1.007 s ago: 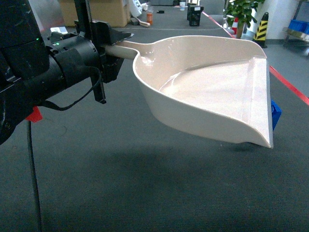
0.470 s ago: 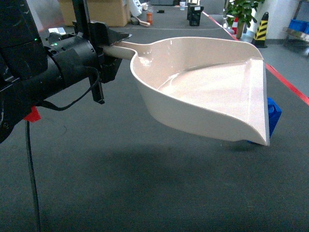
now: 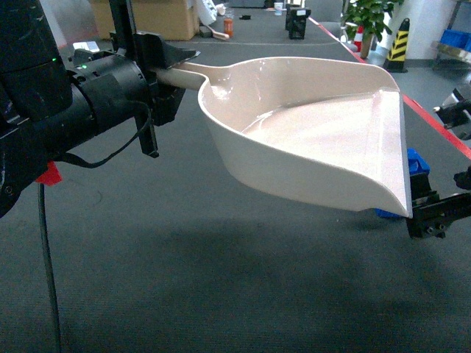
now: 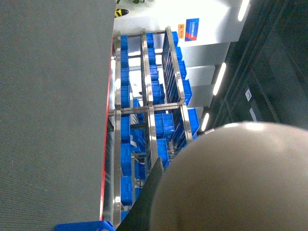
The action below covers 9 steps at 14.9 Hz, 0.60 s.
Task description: Place part in tray to right shelf
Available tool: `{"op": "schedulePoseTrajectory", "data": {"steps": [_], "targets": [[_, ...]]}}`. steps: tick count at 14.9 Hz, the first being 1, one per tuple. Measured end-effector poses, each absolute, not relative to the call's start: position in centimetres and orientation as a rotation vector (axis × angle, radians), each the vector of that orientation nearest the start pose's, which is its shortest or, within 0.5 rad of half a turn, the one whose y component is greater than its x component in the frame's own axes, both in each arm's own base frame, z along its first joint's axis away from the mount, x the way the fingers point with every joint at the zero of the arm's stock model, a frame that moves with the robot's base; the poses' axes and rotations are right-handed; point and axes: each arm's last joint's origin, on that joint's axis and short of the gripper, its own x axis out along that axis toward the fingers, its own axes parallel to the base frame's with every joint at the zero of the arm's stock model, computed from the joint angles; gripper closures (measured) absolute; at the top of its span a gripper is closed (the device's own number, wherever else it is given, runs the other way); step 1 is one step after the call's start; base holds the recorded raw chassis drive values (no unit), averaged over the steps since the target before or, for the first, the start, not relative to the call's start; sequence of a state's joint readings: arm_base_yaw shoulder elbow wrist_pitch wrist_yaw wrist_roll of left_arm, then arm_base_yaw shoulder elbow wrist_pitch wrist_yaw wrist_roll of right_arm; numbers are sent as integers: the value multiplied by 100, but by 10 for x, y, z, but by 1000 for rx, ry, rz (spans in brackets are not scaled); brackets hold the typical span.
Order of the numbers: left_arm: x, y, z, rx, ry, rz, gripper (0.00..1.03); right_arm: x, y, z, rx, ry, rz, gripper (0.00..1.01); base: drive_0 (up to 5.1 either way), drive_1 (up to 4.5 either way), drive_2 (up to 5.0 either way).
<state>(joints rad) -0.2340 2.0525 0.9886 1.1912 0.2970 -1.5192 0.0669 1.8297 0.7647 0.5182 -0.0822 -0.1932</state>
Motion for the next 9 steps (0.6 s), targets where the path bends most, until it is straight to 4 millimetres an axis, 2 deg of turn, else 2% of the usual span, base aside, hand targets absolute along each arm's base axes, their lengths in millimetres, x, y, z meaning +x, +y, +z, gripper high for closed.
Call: {"op": "schedulePoseTrajectory", "data": {"steps": [5,6,7,8,9], "targets": [[396,-102,164,-1473,287,-507,90,381,43,110,-156,567,139,3,0,0,0],[396,-101,164,-1471,279,-501,90,387,46,107,-136,579,128,9,0,0,0],[396,-101,164,-1475,280,-501,90,390,48,104,-119,578,110,20,0,0,0],[395,-103,165,-1476,298,-522,91,388,47,101,-87,564,94,44,0,0,0],[395,-104,165,-1476,300,-522,91,354,29,120,-73,561,58,55,0,0,0]]}}
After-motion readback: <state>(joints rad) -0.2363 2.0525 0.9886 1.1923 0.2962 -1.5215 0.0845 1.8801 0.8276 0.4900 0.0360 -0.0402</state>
